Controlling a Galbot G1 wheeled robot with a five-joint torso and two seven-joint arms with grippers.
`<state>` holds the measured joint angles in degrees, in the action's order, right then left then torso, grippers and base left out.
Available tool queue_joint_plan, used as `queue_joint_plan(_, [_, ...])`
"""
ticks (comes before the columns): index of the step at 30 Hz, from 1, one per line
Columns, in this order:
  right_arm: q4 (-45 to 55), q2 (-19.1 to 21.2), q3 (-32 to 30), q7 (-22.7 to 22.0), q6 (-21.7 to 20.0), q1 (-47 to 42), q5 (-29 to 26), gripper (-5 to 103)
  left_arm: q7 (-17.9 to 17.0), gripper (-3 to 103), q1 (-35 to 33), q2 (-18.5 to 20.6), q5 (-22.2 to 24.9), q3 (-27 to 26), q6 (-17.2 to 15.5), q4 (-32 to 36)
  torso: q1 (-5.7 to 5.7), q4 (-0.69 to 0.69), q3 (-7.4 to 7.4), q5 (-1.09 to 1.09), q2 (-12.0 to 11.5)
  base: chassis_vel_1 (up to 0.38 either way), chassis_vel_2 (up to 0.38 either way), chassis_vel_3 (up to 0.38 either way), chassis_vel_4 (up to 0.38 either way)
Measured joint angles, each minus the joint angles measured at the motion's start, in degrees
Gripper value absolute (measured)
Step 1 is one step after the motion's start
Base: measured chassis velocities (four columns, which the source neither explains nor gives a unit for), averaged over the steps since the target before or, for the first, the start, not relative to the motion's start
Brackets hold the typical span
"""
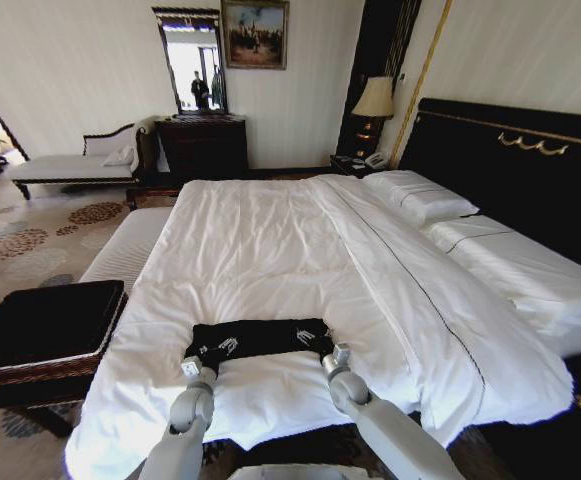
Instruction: Fold the clothes on the bed and place them into the basket.
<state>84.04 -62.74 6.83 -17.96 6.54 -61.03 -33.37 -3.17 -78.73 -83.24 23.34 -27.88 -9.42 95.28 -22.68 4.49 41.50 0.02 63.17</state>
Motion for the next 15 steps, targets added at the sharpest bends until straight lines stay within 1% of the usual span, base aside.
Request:
queue_joint_plan(3, [0.1,0.2,-0.7,-1.2,0.0,-0.6,1.0,100,-0.2,100,-0.3,0.2,0.5,-0.5,0.2,0.2,0.00,-0.02,0.00,-0.01,0.0,0.000,0.000,0.000,0.000])
queue_joint_plan(7, [1.5,0.3,-4.4,-1.8,1.9,-1.3,2.0,100,-1.1,100,-0.9,0.6,2.2,-2.5,0.0,2.5,-0.01,-0.03,0.04,-0.03,0.0,0.000,0.000,0.000,0.000])
queue_joint_plan(8, [1.5,0.3,-4.4,-1.8,1.9,-1.3,2.0,100,-1.1,100,-0.9,0.6,2.2,-2.5,0.0,2.5,-0.01,-0.03,0.04,-0.03,0.0,0.000,0.000,0.000,0.000])
queue_joint_plan(11, [2.9,0.8,-8.9,-1.1,4.1,-1.9,2.5,100,-1.8,100,-1.8,1.5,4.1,-5.4,-0.5,5.8,-0.01,-0.03,0.04,-0.05,0.0,0.000,0.000,0.000,0.000])
queue_joint_plan(12, [3.5,0.9,-10.6,-0.4,5.0,-2.2,2.2,100,-2.0,100,-2.2,1.9,5.0,-6.7,-0.5,7.3,-0.01,-0.05,0.04,-0.04,0.0,0.000,0.000,0.000,0.000])
queue_joint_plan(13, [3.5,0.9,-10.6,-0.4,5.0,-2.2,2.2,100,-2.0,100,-2.2,1.9,5.0,-6.7,-0.5,7.3,-0.01,-0.05,0.04,-0.04,0.0,0.000,0.000,0.000,0.000])
queue_joint_plan(14, [4.2,1.1,-12.2,0.4,5.9,-2.6,1.1,100,-2.3,100,-2.7,2.3,6.1,-8.3,-0.6,9.0,-0.02,-0.05,0.04,-0.04,0.0,0.000,0.000,0.000,0.000])
queue_joint_plan(15, [5.6,1.4,-13.9,1.5,6.5,-3.6,-1.9,100,-2.6,100,-3.3,2.7,7.4,-10.5,-0.8,10.9,-0.02,-0.06,0.04,-0.03,0.0,0.000,0.000,0.000,0.000])
